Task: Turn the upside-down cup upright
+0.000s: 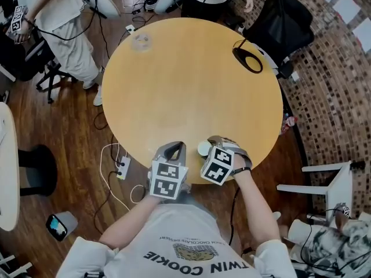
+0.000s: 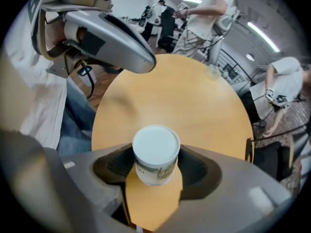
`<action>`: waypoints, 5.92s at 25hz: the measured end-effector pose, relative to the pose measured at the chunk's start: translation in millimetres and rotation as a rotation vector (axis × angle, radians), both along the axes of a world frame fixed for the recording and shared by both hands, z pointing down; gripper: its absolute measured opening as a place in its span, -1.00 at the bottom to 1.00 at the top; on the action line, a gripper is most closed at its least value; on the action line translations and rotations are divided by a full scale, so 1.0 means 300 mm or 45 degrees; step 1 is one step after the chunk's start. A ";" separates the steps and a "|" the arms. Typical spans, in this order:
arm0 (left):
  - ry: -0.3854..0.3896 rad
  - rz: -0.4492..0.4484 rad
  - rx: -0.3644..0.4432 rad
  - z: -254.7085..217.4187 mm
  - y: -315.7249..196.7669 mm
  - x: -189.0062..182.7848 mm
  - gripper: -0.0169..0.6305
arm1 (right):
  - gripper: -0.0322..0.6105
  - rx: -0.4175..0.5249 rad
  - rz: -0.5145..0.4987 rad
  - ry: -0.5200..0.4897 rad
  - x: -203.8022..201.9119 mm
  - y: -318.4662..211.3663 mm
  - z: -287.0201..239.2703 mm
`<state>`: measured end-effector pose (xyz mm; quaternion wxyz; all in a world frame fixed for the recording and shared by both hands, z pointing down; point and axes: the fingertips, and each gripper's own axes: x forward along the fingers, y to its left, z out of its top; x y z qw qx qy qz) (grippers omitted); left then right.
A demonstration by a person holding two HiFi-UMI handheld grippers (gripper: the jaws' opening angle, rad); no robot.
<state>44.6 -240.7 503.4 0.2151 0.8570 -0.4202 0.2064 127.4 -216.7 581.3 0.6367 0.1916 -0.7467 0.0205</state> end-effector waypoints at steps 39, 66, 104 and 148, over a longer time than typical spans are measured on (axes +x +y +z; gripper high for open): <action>-0.019 -0.138 -0.041 0.044 0.011 -0.128 -0.93 | 0.00 -0.053 -0.145 -0.047 -0.124 -0.040 0.101; -0.037 -0.042 -0.028 0.047 0.000 -0.051 -0.93 | 0.00 0.108 1.138 -1.089 0.080 -0.085 -0.014; -0.002 0.006 -0.022 0.049 0.063 -0.014 -0.93 | -0.87 -0.082 -0.052 -0.168 0.003 0.058 -0.064; 0.085 0.183 0.022 -0.011 0.251 -0.033 -0.93 | -0.51 0.314 0.424 -0.433 -0.089 0.253 -0.208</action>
